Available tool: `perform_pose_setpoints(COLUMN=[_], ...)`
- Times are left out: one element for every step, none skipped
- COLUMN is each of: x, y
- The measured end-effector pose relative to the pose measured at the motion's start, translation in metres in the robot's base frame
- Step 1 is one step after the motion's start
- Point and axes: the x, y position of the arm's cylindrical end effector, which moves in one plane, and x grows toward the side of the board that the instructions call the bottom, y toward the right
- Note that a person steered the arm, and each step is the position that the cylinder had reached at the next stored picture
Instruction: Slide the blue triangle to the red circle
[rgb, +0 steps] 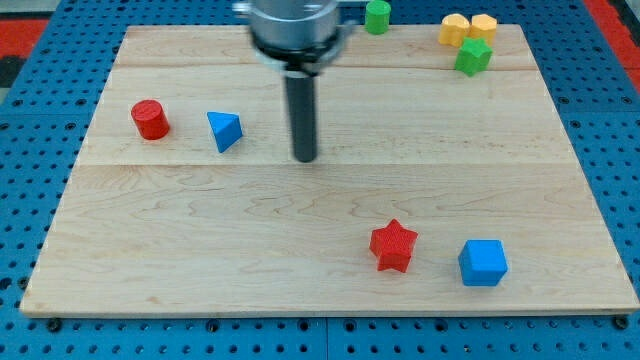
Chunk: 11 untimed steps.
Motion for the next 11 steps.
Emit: perform_pose_setpoints(x=[0.001, 0.016, 0.003, -0.010, -0.023, -0.040, -0.039, -0.039, -0.037, -0.035, -0.035], y=[0.116, 0.211, 0.171, 0.090, 0.011, -0.046, -0.065, -0.101, -0.135, -0.166, -0.166])
